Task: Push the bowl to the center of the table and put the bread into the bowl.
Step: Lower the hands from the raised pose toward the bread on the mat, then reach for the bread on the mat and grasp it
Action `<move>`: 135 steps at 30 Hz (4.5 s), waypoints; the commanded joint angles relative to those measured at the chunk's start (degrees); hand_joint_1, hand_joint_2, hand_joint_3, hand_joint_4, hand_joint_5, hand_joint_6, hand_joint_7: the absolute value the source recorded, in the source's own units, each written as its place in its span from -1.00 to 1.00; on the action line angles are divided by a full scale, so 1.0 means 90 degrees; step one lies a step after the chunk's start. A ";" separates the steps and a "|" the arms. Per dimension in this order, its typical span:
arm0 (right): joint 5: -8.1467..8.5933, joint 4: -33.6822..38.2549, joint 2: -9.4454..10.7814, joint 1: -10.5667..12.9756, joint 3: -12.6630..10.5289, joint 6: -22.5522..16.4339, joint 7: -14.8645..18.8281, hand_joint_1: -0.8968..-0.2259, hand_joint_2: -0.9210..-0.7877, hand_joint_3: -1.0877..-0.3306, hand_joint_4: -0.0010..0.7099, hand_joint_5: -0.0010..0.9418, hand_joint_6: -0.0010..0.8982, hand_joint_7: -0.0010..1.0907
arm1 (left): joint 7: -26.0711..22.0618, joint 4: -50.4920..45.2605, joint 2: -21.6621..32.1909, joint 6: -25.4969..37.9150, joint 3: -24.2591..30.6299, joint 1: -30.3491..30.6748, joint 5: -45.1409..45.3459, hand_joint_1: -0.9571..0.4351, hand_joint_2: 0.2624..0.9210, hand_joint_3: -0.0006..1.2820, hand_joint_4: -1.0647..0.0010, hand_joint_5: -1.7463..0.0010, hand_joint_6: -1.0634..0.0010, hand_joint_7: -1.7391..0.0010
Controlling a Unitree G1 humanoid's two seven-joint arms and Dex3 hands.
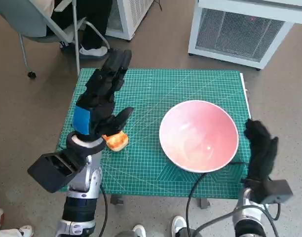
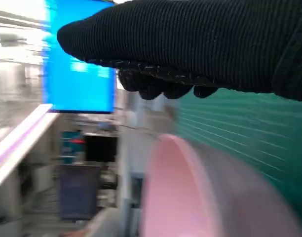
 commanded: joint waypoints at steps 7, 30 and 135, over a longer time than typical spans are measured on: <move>0.0259 0.0395 0.0395 -0.0555 -0.0134 0.0693 0.0355 0.06 -1.00 -0.47 -0.36 -0.97 -0.96 -0.01 | -0.0047 -0.0159 0.0173 0.0025 0.0079 0.0023 0.0000 -0.37 1.00 -0.59 0.52 1.00 0.22 0.99; 0.0175 0.0616 0.0770 -0.1969 -0.0171 0.1246 0.0010 -0.05 -1.00 -0.44 -0.39 -0.99 -0.96 0.06 | 0.0229 -0.0429 0.0346 0.0082 0.0177 0.0253 0.0266 -0.38 1.00 -0.58 0.56 1.00 0.20 0.99; 0.1035 -0.4444 -0.0204 -0.1315 0.1141 0.0263 0.1928 -0.10 -1.00 -0.31 -1.00 0.00 -1.00 0.18 | -0.0587 0.5169 0.3871 -0.1053 -0.2913 -0.2849 0.5100 0.37 1.00 -0.86 -0.01 -0.54 -0.39 -0.17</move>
